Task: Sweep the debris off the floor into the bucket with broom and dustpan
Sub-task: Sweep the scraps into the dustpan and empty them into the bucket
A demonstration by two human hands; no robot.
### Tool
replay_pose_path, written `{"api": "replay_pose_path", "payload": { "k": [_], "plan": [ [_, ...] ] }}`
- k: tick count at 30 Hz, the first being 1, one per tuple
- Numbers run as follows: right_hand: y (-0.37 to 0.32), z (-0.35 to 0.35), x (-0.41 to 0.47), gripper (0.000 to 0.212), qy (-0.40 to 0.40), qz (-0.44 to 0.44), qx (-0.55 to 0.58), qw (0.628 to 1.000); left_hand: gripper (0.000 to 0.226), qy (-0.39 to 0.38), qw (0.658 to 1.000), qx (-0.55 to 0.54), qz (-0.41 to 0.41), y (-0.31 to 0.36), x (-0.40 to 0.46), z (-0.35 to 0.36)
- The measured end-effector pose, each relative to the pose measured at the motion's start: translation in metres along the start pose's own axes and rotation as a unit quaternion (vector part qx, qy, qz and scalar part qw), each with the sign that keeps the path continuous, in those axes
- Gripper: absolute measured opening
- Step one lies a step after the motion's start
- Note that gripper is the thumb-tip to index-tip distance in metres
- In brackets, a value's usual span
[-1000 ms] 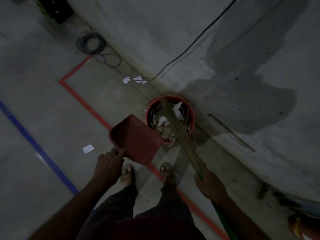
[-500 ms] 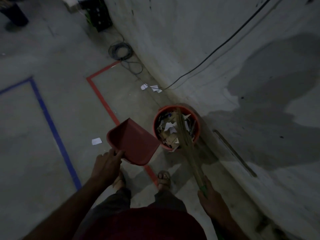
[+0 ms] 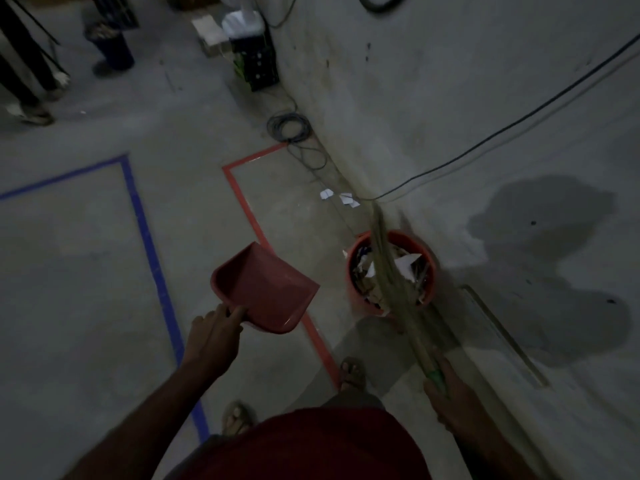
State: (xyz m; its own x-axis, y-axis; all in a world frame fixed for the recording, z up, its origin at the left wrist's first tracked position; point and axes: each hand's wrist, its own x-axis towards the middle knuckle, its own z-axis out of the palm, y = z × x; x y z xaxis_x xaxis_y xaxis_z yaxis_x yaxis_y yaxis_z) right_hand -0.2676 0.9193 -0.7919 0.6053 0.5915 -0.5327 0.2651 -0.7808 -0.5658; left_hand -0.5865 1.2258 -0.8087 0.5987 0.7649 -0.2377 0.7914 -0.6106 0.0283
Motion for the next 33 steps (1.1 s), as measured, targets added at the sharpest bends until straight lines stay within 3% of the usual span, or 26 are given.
{"api": "replay_pose_path", "payload": {
  "k": [7,10,12,17,20,25,28,31,33],
  "plan": [
    [-0.082,0.096,-0.027,0.067,-0.057,-0.074,-0.123,0.988,0.045,-0.021,0.998,-0.032,-0.055,-0.132,-0.078,0.029],
    [-0.112,0.138,-0.041,0.047,-0.04,-0.147,-0.114,0.982,0.048,-0.039,0.993,-0.051,-0.101,-0.193,-0.111,0.048],
    [-0.123,0.161,-0.038,0.049,-0.046,-0.174,-0.137,0.974,0.049,-0.059,0.987,-0.06,-0.138,-0.228,-0.126,0.061],
    [-0.144,0.216,-0.007,0.068,-0.132,-0.095,-0.272,0.948,0.046,-0.101,0.971,-0.088,-0.196,-0.279,-0.144,0.093],
    [-0.157,0.258,0.034,0.078,-0.192,-0.097,-0.27,0.939,0.05,-0.1,0.965,-0.112,-0.214,-0.288,-0.132,0.117],
    [-0.183,0.357,0.134,0.067,-0.259,-0.125,-0.229,0.93,0.056,-0.106,0.958,-0.118,-0.238,-0.297,-0.081,0.164],
    [-0.179,0.44,0.208,0.068,-0.278,-0.134,-0.194,0.931,0.059,-0.129,0.954,-0.111,-0.249,-0.301,-0.041,0.192],
    [-0.152,0.517,0.288,0.065,-0.319,-0.063,-0.188,0.927,0.066,-0.168,0.949,-0.104,-0.245,-0.304,0.013,0.218],
    [-0.04,0.572,0.349,0.069,-0.294,0.009,-0.158,0.943,0.068,-0.187,0.949,-0.092,-0.238,-0.304,0.047,0.24]
  ]
}}
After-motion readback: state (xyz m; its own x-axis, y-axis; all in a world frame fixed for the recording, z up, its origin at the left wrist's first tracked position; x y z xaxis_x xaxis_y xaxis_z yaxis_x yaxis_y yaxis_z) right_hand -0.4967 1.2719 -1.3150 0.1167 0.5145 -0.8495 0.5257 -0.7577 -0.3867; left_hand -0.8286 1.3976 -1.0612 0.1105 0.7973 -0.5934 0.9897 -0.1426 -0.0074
